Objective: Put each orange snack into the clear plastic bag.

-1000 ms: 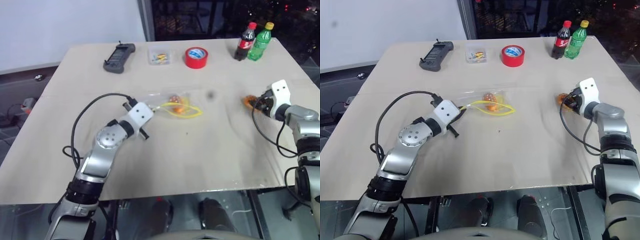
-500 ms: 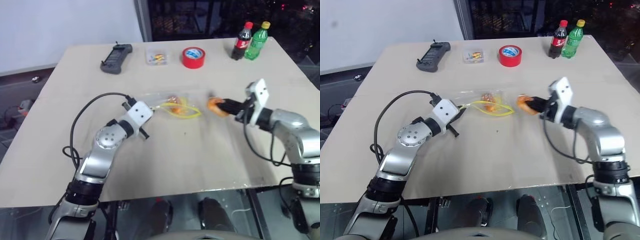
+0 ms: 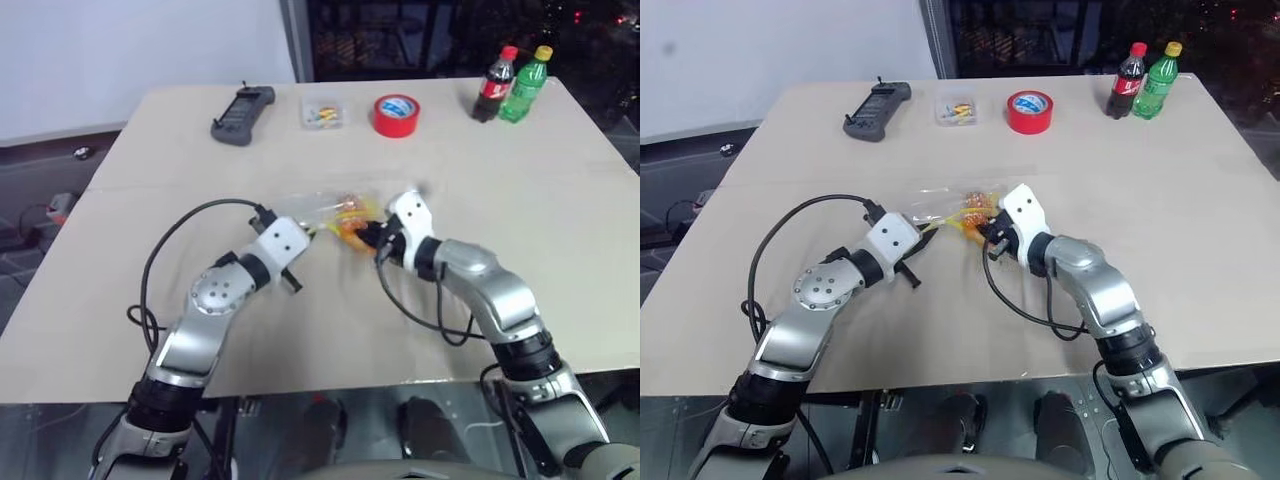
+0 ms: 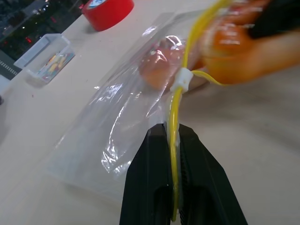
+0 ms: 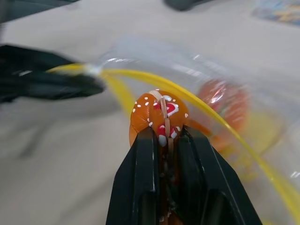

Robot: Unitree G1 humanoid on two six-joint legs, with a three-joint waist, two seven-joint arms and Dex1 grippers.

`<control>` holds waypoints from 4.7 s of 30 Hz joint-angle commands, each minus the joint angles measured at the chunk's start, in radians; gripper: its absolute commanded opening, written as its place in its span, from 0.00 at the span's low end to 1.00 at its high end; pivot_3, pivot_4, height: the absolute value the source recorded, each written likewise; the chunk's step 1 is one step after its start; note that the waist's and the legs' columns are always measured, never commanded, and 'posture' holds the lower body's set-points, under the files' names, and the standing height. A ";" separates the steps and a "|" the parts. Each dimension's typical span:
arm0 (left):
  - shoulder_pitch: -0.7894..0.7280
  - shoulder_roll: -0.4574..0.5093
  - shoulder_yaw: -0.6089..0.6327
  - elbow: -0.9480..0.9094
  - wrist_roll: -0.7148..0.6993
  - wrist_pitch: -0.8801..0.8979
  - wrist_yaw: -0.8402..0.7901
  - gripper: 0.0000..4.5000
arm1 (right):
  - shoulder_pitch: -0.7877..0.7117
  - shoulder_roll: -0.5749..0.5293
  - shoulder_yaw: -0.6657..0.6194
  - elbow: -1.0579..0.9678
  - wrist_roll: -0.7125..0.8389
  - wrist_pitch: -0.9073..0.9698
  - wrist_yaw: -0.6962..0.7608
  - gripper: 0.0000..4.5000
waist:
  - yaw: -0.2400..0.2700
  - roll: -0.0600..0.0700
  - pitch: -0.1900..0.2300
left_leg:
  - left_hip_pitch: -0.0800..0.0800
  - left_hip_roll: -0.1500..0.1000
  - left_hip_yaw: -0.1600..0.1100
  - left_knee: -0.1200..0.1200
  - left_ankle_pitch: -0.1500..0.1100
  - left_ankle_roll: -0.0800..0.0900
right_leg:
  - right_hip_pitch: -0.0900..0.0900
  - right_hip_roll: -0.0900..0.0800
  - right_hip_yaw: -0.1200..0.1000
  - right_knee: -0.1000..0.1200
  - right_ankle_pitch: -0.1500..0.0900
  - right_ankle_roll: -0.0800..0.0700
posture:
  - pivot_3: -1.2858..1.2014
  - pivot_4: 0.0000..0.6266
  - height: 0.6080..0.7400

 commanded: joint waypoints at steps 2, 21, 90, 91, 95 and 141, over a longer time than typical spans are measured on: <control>0.020 0.022 -0.010 -0.037 0.008 -0.040 -0.020 0.00 | -0.068 0.102 0.005 0.109 -0.026 -0.113 -0.023 0.04 | -0.006 0.000 0.000 | 0.000 0.000 0.000 0.000 0.000 0.000 | 0.000 0.000 0.000 0.000 0.000 0.000 | 0.52 0.24 1.00; 0.054 -0.015 0.062 -0.040 -0.025 0.009 0.036 0.00 | -0.099 0.141 -0.035 0.303 -0.092 -0.299 0.078 0.71 | -0.022 0.001 0.000 | 0.000 0.000 0.000 -0.001 0.000 0.000 | 0.000 0.001 0.000 0.000 0.000 0.000 | 0.52 0.24 1.00; 0.058 0.076 0.142 0.003 -0.094 -0.080 -0.024 0.00 | -0.414 -0.019 0.122 0.970 -0.629 -0.981 -0.065 0.62 | -0.026 0.001 0.001 | 0.001 0.000 0.001 -0.001 0.000 0.000 | -0.001 0.002 0.003 0.000 0.000 0.000 | 0.52 0.24 1.00; 0.058 0.076 0.142 0.004 -0.097 -0.085 -0.027 0.00 | -0.419 -0.016 0.119 0.979 -0.627 -0.984 -0.066 0.51 | -0.026 0.001 0.001 | 0.001 0.000 0.001 -0.001 0.000 0.000 | -0.001 0.002 0.003 0.000 0.000 0.000 | 0.52 0.24 1.00; 0.064 0.080 0.149 0.005 -0.107 -0.096 -0.036 0.00 | -0.437 -0.008 0.118 1.018 -0.627 -1.004 -0.065 0.14 | -0.026 0.001 0.001 | 0.001 0.000 0.001 -0.001 0.000 0.000 | -0.002 0.002 0.003 0.000 0.000 0.000 | 0.52 0.24 1.00; -0.165 -0.007 -0.108 0.087 0.276 -0.355 0.044 0.00 | -0.099 -0.311 0.140 -0.149 -0.546 -0.508 0.262 0.57 | 0.006 0.001 0.001 | 0.000 -0.002 0.001 0.002 -0.001 0.001 | 0.000 0.001 0.006 -0.003 0.003 0.004 | 0.52 0.24 1.00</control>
